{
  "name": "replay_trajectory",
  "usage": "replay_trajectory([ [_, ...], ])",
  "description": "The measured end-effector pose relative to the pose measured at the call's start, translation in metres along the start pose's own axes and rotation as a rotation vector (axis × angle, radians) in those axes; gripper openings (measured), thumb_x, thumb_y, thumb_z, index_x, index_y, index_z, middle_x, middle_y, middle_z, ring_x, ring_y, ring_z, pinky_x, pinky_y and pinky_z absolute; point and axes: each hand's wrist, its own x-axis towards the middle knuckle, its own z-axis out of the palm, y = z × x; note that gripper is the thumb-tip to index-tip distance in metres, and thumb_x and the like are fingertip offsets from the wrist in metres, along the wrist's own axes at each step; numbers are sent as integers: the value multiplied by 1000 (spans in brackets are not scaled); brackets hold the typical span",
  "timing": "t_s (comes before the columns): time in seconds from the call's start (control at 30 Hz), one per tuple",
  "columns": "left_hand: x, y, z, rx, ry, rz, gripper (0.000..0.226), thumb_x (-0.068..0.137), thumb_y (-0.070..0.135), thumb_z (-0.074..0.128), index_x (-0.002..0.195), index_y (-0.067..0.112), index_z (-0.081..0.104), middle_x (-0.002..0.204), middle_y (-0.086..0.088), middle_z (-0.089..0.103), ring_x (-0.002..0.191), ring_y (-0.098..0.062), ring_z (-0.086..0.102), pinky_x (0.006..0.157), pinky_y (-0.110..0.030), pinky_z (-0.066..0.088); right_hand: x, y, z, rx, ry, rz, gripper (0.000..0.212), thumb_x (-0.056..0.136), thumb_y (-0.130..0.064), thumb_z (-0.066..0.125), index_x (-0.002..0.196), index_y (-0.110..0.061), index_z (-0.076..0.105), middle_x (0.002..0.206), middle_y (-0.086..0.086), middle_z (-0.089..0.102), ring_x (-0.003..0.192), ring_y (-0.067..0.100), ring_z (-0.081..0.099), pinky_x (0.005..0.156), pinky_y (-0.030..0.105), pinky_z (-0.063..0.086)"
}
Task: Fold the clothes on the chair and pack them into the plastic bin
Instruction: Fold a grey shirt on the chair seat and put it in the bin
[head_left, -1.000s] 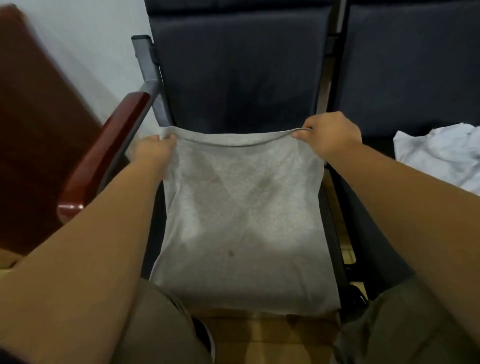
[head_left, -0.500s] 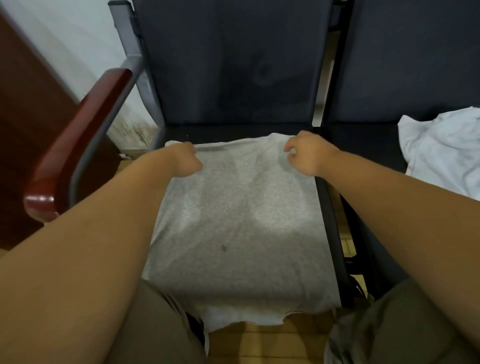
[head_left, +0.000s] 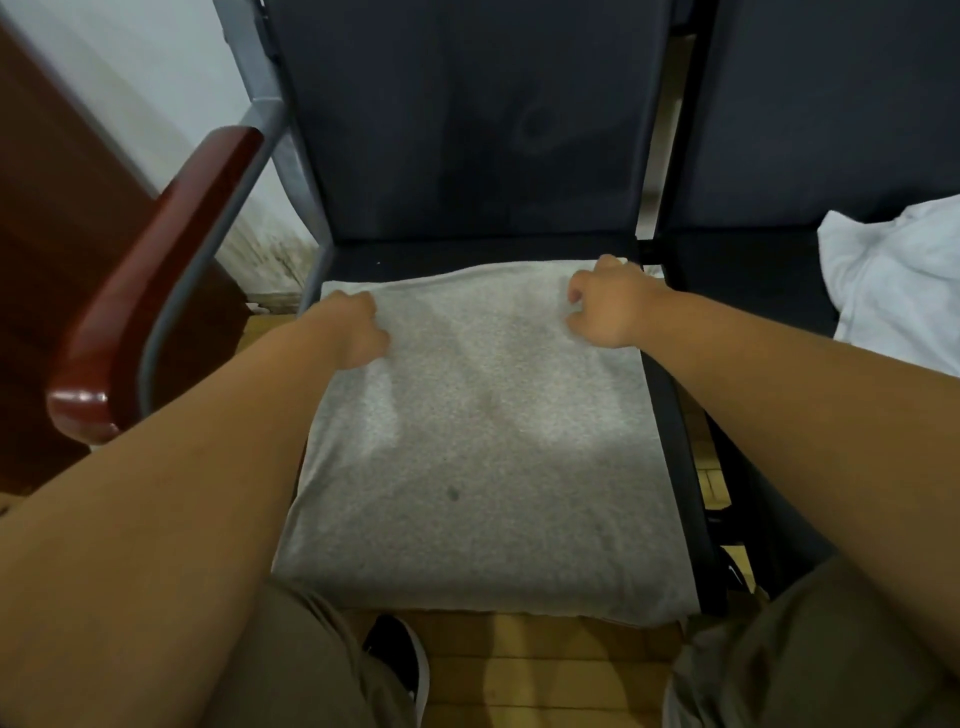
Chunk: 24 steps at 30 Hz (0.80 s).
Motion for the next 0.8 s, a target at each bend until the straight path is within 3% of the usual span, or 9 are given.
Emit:
replay_trajectory([
  [0.1,10,2,2,-13,62,69,72,106,39,57,168,24,24,173,-10,20,155,-38,28,123,-49,32,8,-5,4,55,71,-67,65,103,-49,53,161,-23,38,166,6,27,148,35,34,113,46,42],
  [0.23,21,8,3,-18,37,141,72,106,37,55,168,33,20,177,1,6,161,-32,16,126,-44,24,13,-10,12,17,9,-100,75,106,-59,45,168,-23,22,177,3,8,160,33,16,127,47,23],
  [0.3,26,10,4,5,34,149,65,106,37,54,166,31,29,177,2,13,159,-31,22,125,-43,26,14,-11,16,4,23,-106,76,106,-60,45,168,-23,22,176,4,11,159,33,18,128,47,22],
  [0.4,33,14,6,57,60,121,52,105,37,52,153,18,50,163,-7,41,145,-36,42,117,-46,37,14,-13,17,6,64,-122,74,105,-57,48,167,-21,28,173,5,20,155,34,24,126,48,26],
  [0.53,38,14,6,33,89,18,56,102,36,53,151,11,50,157,-14,46,143,-40,42,116,-50,41,15,-14,18,14,66,-126,74,105,-55,50,166,-19,30,172,6,22,154,34,26,125,49,28],
  [0.6,42,9,5,-11,126,-7,68,95,41,52,155,12,44,162,-9,39,146,-38,37,117,-48,40,15,-14,18,19,66,-123,73,105,-55,50,166,-19,30,171,6,23,154,34,27,125,49,29],
  [0.67,43,9,5,11,151,3,75,94,40,51,162,12,35,173,-1,18,154,-35,27,121,-47,33,15,-14,18,22,66,-121,73,105,-55,50,165,-19,30,171,5,24,153,34,28,125,49,30],
  [0.73,40,12,5,69,87,23,72,100,32,53,165,11,30,177,7,-3,158,-36,18,124,-47,29,15,-15,18,27,68,-120,73,104,-54,51,165,-19,31,170,5,25,152,34,29,124,48,30],
  [0.8,35,19,6,52,22,43,71,102,26,56,165,11,29,176,9,-11,159,-35,18,123,-43,31,14,-15,18,33,74,-120,72,104,-54,51,165,-18,32,170,5,25,152,34,29,124,48,30],
])
